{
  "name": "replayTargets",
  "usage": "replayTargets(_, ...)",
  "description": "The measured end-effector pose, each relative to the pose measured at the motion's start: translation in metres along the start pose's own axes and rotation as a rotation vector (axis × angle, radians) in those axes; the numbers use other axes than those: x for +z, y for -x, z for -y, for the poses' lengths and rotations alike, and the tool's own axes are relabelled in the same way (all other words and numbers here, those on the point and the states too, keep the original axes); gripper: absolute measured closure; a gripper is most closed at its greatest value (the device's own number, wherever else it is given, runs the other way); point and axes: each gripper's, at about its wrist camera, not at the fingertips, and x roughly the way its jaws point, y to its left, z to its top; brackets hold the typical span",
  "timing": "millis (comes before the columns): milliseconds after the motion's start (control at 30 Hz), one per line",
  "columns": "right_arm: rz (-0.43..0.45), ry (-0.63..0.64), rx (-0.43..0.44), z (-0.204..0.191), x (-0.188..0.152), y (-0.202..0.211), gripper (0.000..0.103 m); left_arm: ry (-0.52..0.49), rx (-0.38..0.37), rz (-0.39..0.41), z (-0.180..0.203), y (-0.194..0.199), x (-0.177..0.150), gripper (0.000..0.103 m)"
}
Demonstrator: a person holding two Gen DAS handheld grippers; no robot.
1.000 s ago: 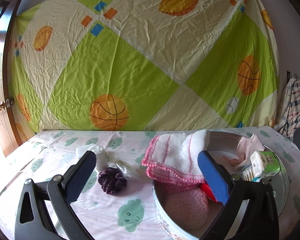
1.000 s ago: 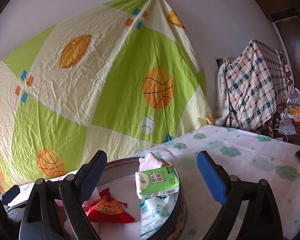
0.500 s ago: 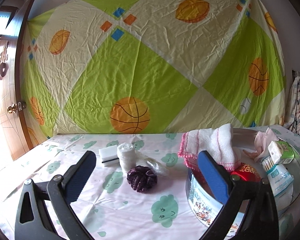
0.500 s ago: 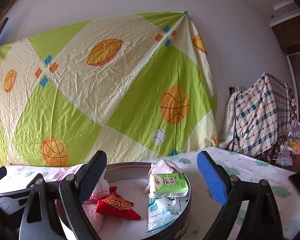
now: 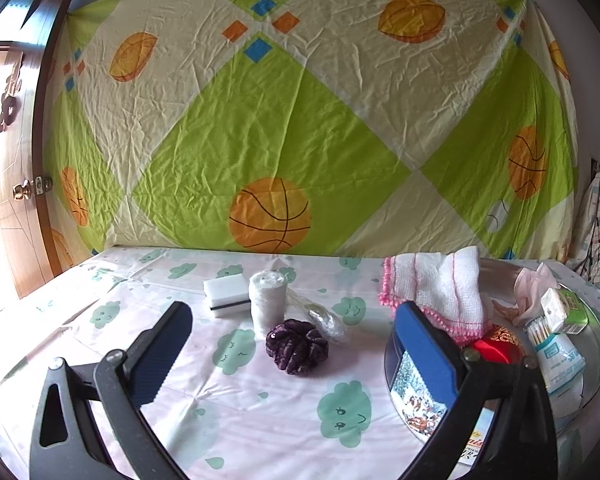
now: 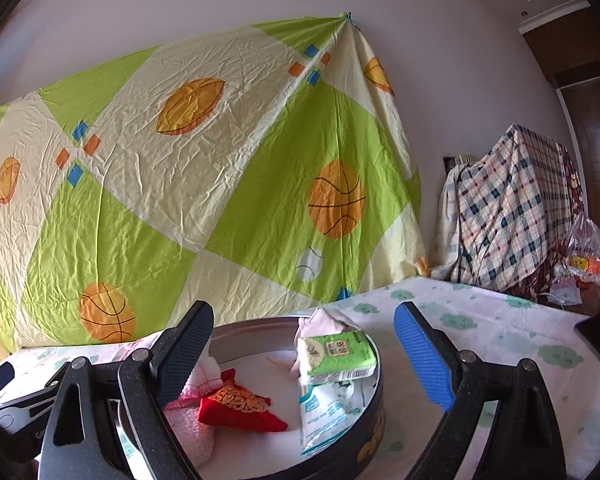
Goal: Organize soft objects
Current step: 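Move both tools back toward the bandage roll and scrunchie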
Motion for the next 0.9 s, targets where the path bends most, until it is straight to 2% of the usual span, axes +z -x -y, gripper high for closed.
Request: replayTargets(900,-0.022,0.031,0.088,-0.082,-0.017,0.014,0.01,0.025,0.045,-0.01,-0.051,-0.013,0.001,0.0)
